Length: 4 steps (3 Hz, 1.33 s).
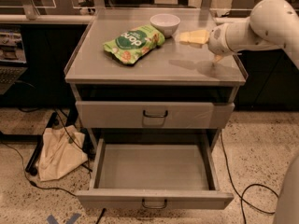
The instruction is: Place green rice chip bag into middle drawer
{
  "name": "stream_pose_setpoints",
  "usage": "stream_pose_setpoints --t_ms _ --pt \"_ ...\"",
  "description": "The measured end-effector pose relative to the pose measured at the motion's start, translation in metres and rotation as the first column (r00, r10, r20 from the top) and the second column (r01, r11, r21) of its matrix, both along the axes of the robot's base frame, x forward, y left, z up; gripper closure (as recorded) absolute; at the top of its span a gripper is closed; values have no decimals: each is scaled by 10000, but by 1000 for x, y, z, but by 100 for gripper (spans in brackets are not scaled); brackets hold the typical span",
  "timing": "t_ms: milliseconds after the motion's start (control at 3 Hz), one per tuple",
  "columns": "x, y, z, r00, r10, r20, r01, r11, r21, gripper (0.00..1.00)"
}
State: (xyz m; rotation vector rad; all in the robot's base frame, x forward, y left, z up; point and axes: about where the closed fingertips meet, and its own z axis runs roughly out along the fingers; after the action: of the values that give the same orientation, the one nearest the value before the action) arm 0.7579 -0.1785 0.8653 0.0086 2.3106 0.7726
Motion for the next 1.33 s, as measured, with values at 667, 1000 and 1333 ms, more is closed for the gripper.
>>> stream_pose_setpoints --t_ms 667,1000,1333 --pt "15 30 3 9989 465 72 -466 9988 117 0" --pt "27 41 8 9980 571 262 -585 9965 597 0" --pt "48 77 40 9863 1246 1077 -1360 9851 1053 0"
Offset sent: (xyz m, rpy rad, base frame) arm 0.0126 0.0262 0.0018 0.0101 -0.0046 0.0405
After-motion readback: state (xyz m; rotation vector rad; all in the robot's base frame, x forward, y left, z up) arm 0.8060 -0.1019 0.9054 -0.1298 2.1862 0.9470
